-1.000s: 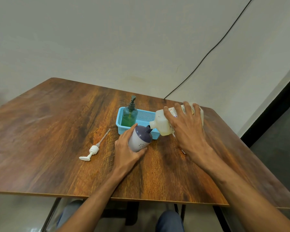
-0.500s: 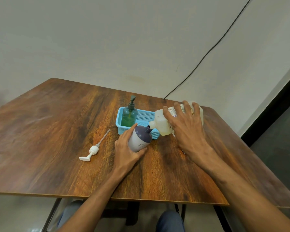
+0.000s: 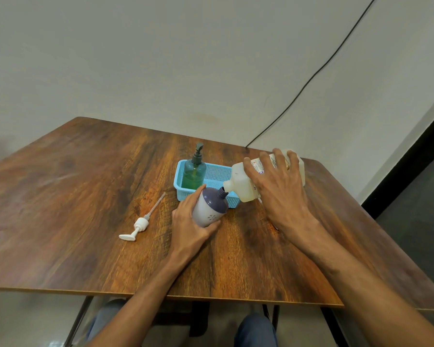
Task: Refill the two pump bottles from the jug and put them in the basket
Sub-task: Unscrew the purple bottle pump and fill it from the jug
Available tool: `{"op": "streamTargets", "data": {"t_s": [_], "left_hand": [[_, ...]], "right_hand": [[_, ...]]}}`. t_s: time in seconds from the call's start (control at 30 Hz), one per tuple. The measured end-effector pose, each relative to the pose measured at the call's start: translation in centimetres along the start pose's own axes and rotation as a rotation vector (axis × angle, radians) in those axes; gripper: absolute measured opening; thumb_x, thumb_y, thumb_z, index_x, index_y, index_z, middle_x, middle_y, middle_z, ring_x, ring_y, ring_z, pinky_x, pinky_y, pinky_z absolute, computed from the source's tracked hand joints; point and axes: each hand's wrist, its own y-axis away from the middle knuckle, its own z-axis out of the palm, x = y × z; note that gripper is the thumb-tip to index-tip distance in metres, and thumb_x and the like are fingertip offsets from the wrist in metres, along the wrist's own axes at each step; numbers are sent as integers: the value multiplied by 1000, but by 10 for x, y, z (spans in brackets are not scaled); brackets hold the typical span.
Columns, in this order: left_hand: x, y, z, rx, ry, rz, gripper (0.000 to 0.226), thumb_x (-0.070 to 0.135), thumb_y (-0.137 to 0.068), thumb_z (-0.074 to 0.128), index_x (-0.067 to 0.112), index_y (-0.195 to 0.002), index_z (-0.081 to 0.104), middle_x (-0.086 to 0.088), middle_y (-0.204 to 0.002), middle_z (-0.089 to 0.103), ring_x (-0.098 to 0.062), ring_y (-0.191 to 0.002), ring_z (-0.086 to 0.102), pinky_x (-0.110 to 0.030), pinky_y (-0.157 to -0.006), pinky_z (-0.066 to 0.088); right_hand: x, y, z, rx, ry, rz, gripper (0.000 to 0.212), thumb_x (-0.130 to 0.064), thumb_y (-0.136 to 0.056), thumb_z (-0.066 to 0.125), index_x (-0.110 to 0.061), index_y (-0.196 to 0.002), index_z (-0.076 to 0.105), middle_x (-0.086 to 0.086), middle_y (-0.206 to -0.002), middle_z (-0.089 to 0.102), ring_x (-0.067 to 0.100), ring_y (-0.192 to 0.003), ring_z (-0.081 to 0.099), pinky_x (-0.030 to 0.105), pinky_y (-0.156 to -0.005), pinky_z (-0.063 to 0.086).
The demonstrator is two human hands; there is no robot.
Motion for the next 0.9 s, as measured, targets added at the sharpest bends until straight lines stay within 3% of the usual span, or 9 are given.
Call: {"op": "streamTargets", "data": {"t_s": [0.53, 0.73, 0.9], "left_hand": [[2, 1, -1, -2, 0, -9, 93, 46, -67, 88, 30, -150, 48, 6, -140, 62, -13, -125, 61, -54, -101, 52], [5, 2, -2, 2, 26, 6, 92, 48, -68, 85, 33, -149, 46, 6, -140, 61, -12, -123, 61, -51, -101, 54], [11, 3, -4, 7, 83, -11, 93, 42, -66, 90, 35, -148, 44, 12, -137, 59, -3, -120, 61, -40, -100, 57]], "right_hand": [[0, 5, 15, 57, -77, 36, 84, -24, -73, 85, -21, -147, 44, 20, -142, 50, 46, -133, 45, 60, -111, 30], [-3, 16, 28, 23, -230, 112, 98, -23, -61, 88, -22, -148, 43, 14, -139, 53, 39, -126, 49, 53, -100, 39], [-7, 29, 42, -10, -469, 188, 96, -26, -68, 84, -25, -152, 37, 6, -142, 52, 31, -127, 51, 46, -100, 40]]}}
